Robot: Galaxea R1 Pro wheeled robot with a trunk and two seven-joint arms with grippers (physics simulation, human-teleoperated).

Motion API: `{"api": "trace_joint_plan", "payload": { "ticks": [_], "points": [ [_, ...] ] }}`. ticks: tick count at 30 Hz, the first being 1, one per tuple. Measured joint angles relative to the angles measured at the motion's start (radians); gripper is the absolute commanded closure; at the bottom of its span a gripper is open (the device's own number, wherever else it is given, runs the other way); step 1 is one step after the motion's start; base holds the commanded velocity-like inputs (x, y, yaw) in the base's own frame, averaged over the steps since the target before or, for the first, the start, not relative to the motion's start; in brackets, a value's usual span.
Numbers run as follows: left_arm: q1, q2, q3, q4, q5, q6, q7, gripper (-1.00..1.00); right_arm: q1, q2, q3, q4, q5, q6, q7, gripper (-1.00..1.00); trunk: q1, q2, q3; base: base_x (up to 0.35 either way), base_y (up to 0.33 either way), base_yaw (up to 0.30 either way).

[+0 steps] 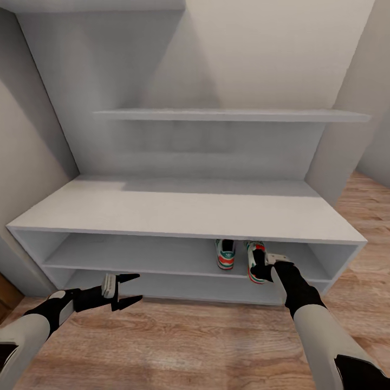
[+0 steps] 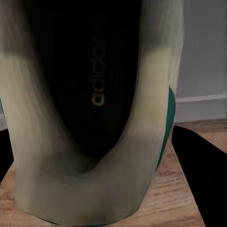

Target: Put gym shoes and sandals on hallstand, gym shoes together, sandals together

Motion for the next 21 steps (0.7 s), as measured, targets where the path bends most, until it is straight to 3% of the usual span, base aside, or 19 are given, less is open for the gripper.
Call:
{"api": "trace_joint_plan", "payload": {
  "ticks": [12, 21],
  "points": [
    [0.000, -0.004, -0.003, 0.000, 0.000, 0.000, 0.000, -1.00, 0.000, 0.000, 0.000, 0.000, 0.000, 0.000, 0.000, 1.00, 0.000, 0.000, 0.000, 0.128, 0.006, 0.000],
    [0.000, -0.006, -0.003, 0.000, -0.001, 0.000, 0.000, -1.00, 0.000, 0.000, -0.002, 0.000, 0.000, 0.000, 0.000, 1.00, 0.000, 0.000, 0.000, 0.021, 0.000, 0.000]
  ]
}}
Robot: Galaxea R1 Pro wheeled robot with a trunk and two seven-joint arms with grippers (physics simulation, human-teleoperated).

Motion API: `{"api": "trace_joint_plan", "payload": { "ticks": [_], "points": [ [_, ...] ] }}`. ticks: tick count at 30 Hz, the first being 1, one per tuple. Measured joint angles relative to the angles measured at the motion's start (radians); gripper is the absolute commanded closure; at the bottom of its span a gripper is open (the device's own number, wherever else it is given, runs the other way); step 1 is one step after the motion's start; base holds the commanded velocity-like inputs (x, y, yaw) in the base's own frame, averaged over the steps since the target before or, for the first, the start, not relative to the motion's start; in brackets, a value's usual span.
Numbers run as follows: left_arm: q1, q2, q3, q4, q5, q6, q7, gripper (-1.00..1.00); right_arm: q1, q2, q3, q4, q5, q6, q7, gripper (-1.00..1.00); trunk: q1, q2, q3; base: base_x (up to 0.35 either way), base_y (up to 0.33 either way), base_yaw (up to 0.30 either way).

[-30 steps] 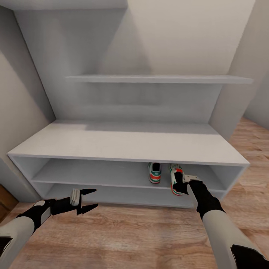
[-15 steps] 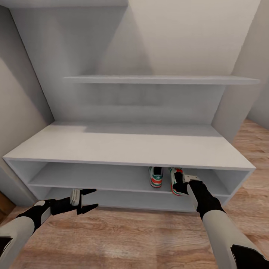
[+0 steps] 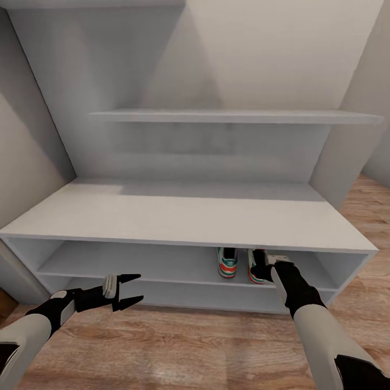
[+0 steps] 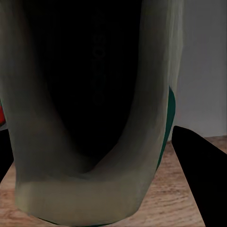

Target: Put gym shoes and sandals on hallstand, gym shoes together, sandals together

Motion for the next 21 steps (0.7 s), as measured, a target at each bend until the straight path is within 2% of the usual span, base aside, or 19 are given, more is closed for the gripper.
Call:
{"api": "trace_joint_plan", "payload": {
  "ticks": [7, 21],
  "points": [
    [0.000, -0.001, 0.000, 0.000, 0.000, 0.000, 0.000, -1.00, 0.000, 0.000, 0.000, 0.000, 0.000, 0.000, 0.000, 1.00, 0.000, 0.000, 0.000, 0.181, 0.000, 0.000],
    [0.000, -0.001, 0.000, 0.000, 0.000, 0.000, 0.000, -1.00, 0.000, 0.000, 0.000, 0.000, 0.000, 0.000, 0.000, 1.00, 0.000, 0.000, 0.000, 0.021, 0.000, 0.000]
  ]
}}
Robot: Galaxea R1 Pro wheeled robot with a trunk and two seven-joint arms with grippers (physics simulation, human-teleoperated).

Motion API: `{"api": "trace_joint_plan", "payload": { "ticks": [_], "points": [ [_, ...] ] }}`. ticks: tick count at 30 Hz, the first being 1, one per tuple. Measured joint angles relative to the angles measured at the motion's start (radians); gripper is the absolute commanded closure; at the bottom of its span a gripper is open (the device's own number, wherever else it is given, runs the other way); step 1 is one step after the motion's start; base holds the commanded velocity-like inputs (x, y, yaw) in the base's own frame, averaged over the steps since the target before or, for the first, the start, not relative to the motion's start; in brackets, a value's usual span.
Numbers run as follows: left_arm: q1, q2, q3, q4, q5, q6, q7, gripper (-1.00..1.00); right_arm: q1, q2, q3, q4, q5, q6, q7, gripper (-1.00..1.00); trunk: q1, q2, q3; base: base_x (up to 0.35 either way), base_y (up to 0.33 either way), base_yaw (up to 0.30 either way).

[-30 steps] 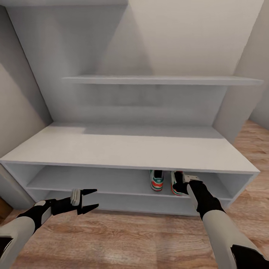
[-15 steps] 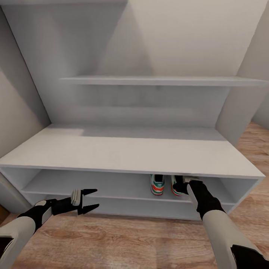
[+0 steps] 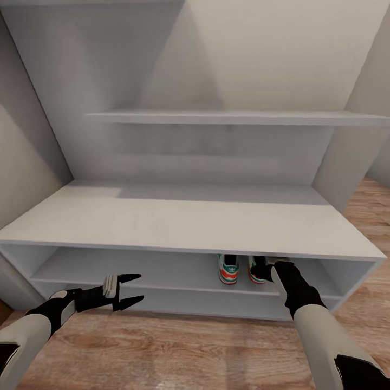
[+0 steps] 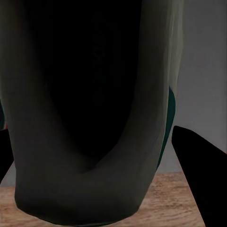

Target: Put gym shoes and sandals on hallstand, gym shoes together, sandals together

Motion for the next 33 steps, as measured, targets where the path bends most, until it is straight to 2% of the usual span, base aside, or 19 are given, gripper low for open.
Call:
{"api": "trace_joint_plan", "payload": {
  "ticks": [14, 15, 25, 33],
  "points": [
    [0.000, 0.000, 0.000, 0.000, 0.000, -0.001, 0.000, -1.00, 0.000, 0.000, 0.000, 0.000, 0.001, 0.000, 0.000, 1.00, 0.000, 0.000, 0.000, 0.020, 0.000, 0.000],
    [0.000, 0.001, 0.000, 0.000, 0.000, -0.001, 0.000, -1.00, 0.000, 0.000, 0.000, 0.000, 0.001, 0.000, 0.000, -1.00, 0.000, 0.000, 0.000, 0.000, 0.000, 0.000],
    [0.000, 0.000, 0.000, 0.000, 0.000, -0.001, 0.000, -1.00, 0.000, 0.000, 0.000, 0.000, 0.000, 0.000, -0.001, -1.00, 0.000, 0.000, 0.000, -0.027, 0.000, 0.000],
    [0.000, 0.000, 0.000, 0.000, 0.000, -0.001, 0.000, -1.00, 0.000, 0.000, 0.000, 0.000, -0.001, 0.000, -0.001, -1.00, 0.001, 0.000, 0.000, -0.304, 0.000, 0.000]
  ]
}}
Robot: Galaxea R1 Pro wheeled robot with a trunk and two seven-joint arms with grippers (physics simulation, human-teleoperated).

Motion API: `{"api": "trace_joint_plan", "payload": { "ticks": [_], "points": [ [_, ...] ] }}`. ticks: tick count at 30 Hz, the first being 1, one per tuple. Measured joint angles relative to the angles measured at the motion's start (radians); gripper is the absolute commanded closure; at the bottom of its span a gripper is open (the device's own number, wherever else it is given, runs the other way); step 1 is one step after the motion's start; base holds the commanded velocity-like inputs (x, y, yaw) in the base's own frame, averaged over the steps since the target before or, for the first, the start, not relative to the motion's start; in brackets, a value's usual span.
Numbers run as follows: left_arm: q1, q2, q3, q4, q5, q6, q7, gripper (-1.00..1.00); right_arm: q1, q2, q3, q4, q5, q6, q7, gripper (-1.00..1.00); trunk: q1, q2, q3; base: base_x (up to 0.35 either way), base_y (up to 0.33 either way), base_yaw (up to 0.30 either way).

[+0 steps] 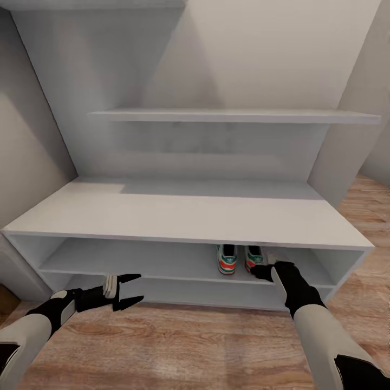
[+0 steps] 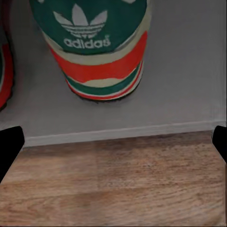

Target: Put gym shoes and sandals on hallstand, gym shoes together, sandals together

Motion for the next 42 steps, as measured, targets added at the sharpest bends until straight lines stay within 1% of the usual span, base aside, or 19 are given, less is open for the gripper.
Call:
{"api": "trace_joint_plan", "payload": {
  "ticks": [14, 20, 23, 37, 39, 40, 42],
  "points": [
    [0.000, 0.000, 0.000, 0.000, 0.000, -0.001, 0.000, -1.00, 0.000, -0.001, 0.000, 0.000, -0.001, -0.002, 0.001, -1.00, 0.000, 0.000, 0.000, -0.319, 0.000, 0.000],
    [0.000, 0.000, 0.000, 0.000, 0.000, 0.000, 0.000, -1.00, 0.000, -0.001, 0.000, -0.001, -0.001, -0.049, 0.003, -1.00, 0.000, 0.000, 0.000, -0.270, 0.000, 0.000],
    [0.000, 0.000, 0.000, 0.000, 0.000, 0.000, 0.000, -1.00, 0.000, 0.000, 0.001, 0.000, -0.002, -0.062, 0.004, -1.00, -0.001, 0.000, 0.000, -0.089, 0.000, 0.000],
    [0.000, 0.000, 0.000, 0.000, 0.000, 0.000, 0.000, -1.00, 0.000, 0.000, -0.001, 0.008, -0.004, -0.074, 0.004, -1.00, -0.001, 0.000, 0.000, -0.006, 0.000, 0.000],
    [0.000, 0.000, 0.000, 0.000, 0.000, 0.000, 0.000, -1.00, 0.000, 0.000, -0.001, 0.010, -0.004, -0.112, 0.004, -1.00, -0.001, 0.000, 0.000, 0.000, 0.000, 0.000],
    [0.000, 0.000, 0.000, 0.000, 0.000, 0.000, 0.000, -1.00, 0.000, 0.001, -0.001, 0.013, -0.005, -0.289, 0.006, -1.00, -0.001, 0.000, 0.000, 0.000, 0.000, 0.000],
    [0.000, 0.000, 0.000, 0.000, 0.000, 0.000, 0.000, -1.00, 0.000, 0.001, -0.001, 0.015, -0.006, -0.353, 0.006, -1.00, -0.001, 0.000, 0.000, 0.000, 0.000, 0.000]
  ]
}}
